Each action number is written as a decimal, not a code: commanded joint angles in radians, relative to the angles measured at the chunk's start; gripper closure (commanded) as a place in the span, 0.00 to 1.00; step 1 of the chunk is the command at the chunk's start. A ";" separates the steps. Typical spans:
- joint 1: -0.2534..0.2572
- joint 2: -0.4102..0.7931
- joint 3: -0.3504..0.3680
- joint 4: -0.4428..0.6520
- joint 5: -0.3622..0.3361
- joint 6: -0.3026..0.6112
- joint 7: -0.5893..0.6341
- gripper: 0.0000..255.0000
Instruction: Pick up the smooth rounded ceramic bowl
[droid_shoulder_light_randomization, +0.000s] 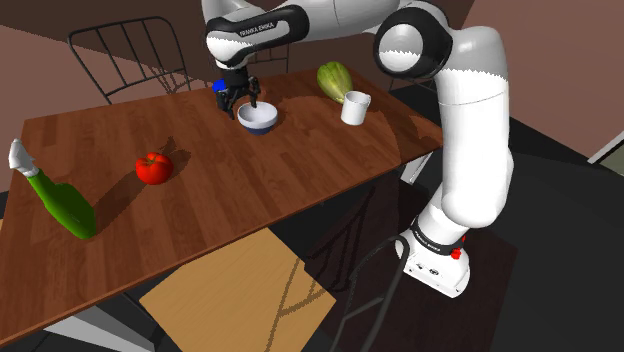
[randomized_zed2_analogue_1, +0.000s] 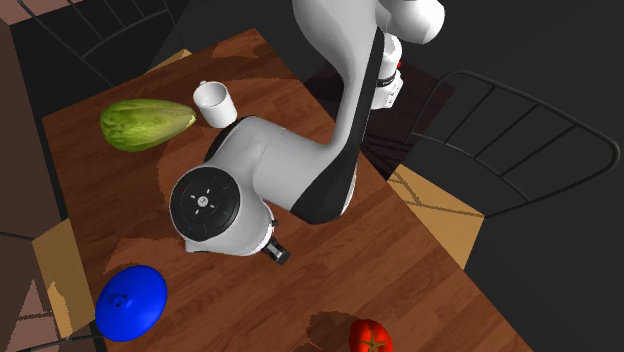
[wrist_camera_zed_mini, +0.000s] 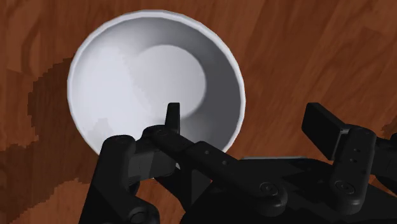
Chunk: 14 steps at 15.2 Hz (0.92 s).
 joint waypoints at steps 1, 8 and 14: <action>0.004 0.026 -0.001 0.018 -0.003 0.008 0.003 0.00; 0.004 0.050 -0.003 -0.019 -0.008 0.069 0.009 0.00; 0.003 0.048 -0.003 -0.021 -0.008 0.069 0.008 1.00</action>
